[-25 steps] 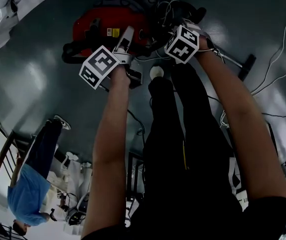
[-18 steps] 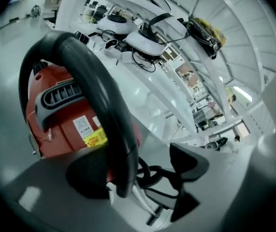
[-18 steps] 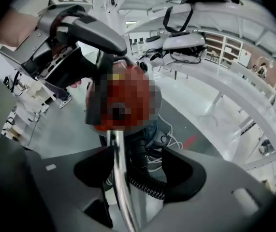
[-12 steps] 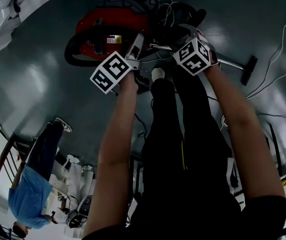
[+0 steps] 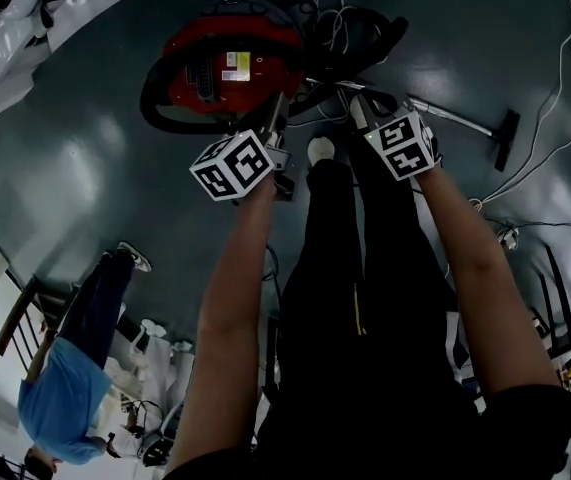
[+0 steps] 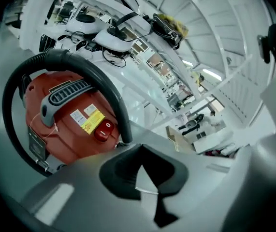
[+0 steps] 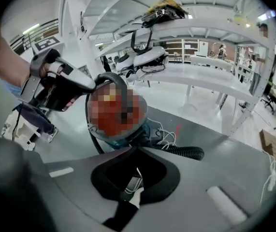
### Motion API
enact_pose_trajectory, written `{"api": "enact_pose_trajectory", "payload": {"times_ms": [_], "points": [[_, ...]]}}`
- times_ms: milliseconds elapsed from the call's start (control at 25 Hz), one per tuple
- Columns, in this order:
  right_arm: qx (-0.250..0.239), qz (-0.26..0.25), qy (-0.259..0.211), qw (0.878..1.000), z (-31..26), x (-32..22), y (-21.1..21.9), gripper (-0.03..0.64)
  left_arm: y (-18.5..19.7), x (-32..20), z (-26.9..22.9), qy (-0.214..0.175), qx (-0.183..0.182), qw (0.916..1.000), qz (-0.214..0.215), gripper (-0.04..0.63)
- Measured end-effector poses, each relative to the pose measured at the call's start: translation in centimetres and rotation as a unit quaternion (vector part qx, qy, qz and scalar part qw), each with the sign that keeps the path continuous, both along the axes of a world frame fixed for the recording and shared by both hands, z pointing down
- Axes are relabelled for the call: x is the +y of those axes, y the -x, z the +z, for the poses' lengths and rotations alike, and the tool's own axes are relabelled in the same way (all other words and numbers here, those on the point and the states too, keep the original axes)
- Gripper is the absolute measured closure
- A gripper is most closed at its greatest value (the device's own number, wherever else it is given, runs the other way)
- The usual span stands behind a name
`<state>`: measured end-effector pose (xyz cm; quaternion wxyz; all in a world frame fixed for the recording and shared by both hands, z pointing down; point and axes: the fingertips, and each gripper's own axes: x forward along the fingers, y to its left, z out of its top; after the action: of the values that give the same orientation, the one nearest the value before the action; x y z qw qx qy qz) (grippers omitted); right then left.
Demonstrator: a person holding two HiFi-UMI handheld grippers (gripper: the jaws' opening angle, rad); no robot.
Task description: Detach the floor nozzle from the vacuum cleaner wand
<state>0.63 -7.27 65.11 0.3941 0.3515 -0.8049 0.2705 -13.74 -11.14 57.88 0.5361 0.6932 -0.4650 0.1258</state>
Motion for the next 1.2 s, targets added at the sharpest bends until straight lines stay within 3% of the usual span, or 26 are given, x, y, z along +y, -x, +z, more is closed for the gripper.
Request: {"api": "enact_pose_trajectory", "payload": {"times_ms": [240,440,680,840,1200], "points": [[-0.053,0.074,-0.008,0.996,-4.6,0.9,2.5,0.620,0.3,2.1,-3.1,-0.072,-0.078,0.9916,0.074,0.584],[-0.103,0.111,-0.054,0.987,-12.1,0.8,4.7,0.620,1.2,3.5,-8.2,-0.119,-0.099,0.9847,0.079,0.584],[-0.161,0.151,-0.119,0.968,-23.1,0.9,6.3,0.620,1.9,4.7,-17.1,-0.207,-0.138,0.9631,0.104,0.584],[-0.177,0.156,-0.149,0.960,-28.5,1.7,7.0,0.620,1.8,5.2,-21.4,-0.243,-0.148,0.9521,0.112,0.584],[-0.183,0.155,-0.198,0.950,-36.5,2.6,7.0,0.620,1.6,5.4,-28.3,-0.290,-0.147,0.9400,0.102,0.585]]}}
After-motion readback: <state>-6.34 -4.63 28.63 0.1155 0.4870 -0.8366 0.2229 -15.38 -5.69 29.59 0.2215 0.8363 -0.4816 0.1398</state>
